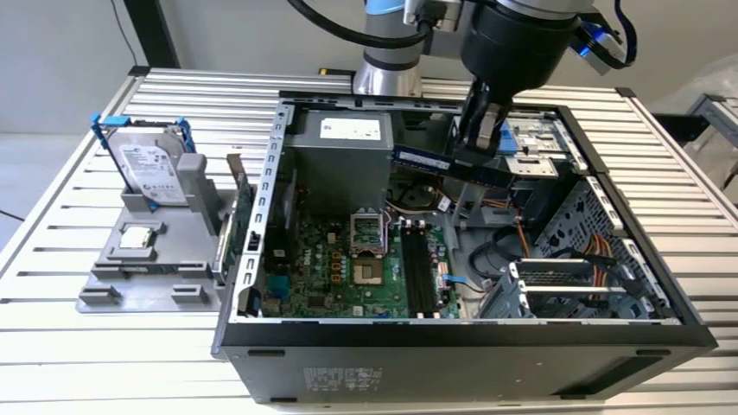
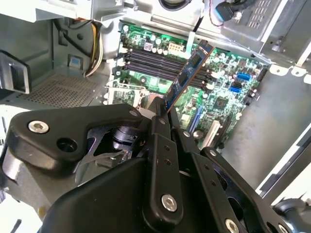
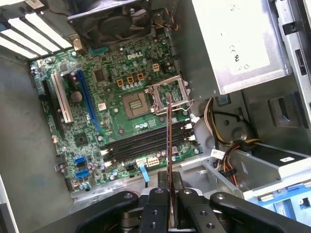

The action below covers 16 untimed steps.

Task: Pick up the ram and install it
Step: 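Insert the ram into the slot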

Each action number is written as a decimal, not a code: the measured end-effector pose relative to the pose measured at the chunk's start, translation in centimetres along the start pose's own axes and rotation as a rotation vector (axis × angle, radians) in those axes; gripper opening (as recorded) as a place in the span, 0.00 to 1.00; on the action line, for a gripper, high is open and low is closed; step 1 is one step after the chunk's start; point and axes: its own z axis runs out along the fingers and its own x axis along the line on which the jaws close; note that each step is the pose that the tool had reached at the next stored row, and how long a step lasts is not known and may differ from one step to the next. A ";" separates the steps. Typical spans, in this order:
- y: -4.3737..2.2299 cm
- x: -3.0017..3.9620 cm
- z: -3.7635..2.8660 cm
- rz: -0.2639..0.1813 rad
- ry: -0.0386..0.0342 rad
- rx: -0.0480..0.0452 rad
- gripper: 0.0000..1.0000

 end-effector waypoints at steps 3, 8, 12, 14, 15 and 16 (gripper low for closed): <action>0.00 0.00 0.00 0.029 -0.0014 0.0007 0.00; 0.00 0.00 0.00 0.071 -0.0034 0.0017 0.00; 0.00 0.00 0.00 0.102 -0.0048 0.0023 0.00; 0.00 0.00 0.00 0.117 -0.0057 0.0027 0.00; 0.00 0.00 0.00 0.125 -0.0060 0.0030 0.00; 0.00 0.00 0.00 0.134 -0.0064 0.0032 0.00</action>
